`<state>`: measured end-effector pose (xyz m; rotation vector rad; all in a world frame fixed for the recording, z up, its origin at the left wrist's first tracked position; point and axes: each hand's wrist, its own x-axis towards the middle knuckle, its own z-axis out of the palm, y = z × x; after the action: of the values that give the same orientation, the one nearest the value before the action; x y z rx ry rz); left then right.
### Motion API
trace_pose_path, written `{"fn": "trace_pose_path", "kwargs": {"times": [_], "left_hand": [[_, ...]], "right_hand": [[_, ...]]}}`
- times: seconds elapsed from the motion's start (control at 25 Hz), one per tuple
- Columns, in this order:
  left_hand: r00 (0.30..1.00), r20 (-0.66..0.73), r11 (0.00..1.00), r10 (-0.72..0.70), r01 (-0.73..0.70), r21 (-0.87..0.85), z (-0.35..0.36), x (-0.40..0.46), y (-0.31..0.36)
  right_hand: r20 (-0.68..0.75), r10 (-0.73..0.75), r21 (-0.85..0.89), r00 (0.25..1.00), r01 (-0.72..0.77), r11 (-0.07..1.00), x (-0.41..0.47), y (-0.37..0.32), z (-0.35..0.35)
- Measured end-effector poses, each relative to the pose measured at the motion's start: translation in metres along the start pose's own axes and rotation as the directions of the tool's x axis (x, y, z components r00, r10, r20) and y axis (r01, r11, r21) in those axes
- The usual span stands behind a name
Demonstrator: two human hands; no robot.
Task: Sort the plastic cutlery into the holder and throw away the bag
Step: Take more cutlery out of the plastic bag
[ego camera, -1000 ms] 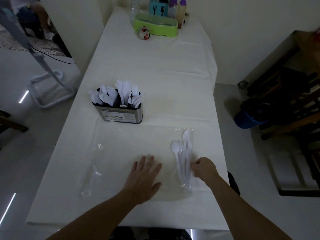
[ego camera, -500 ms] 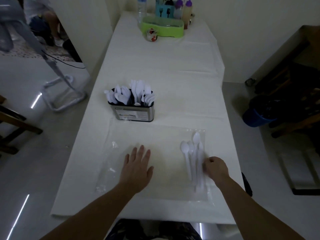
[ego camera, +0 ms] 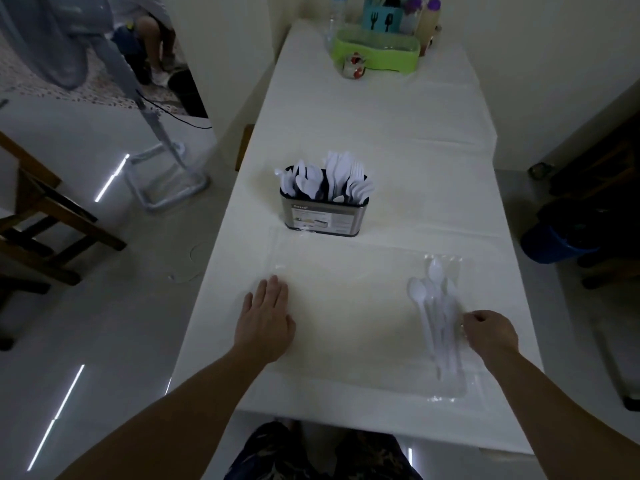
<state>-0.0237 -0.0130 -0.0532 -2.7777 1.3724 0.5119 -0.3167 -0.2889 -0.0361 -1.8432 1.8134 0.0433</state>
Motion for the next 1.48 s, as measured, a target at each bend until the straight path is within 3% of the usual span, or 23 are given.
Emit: {"fn": "trace_pose_path", "kwargs": {"times": [0.24, 0.44, 0.92, 1.08, 1.28, 1.48], "left_hand": [[0.993, -0.018, 0.993, 0.113, -0.113, 0.022, 0.005, 0.013, 0.017], [0.953, -0.063, 0.955, 0.295, -0.296, -0.009, 0.021, 0.019, 0.060], [0.940, 0.145, 0.949, 0.310, -0.315, 0.016, 0.022, 0.013, 0.081], [0.939, 0.156, 0.952, 0.306, -0.305, -0.032, 0.018, 0.012, 0.080], [0.936, 0.164, 0.948, 0.312, -0.296, -0.112, 0.008, 0.013, 0.077], [0.952, 0.051, 0.952, 0.301, -0.297, -0.074, -0.002, 0.010, 0.048]], "right_hand": [[-0.043, 0.039, 0.018, 0.998, -0.039, 0.999, -0.010, -0.011, 0.006], [-0.078, 0.047, 0.094, 0.996, -0.039, 0.995, -0.028, -0.019, -0.006], [-0.137, -0.195, 0.348, 0.971, 0.232, 0.908, -0.111, -0.095, -0.068], [-0.109, -0.267, 0.294, 0.958, 0.287, 0.912, -0.134, -0.124, -0.074], [-0.060, -0.228, 0.210, 0.972, 0.236, 0.949, -0.136, -0.142, -0.063], [-0.001, -0.241, 0.074, 0.970, 0.241, 0.968, -0.138, -0.150, -0.057]]}}
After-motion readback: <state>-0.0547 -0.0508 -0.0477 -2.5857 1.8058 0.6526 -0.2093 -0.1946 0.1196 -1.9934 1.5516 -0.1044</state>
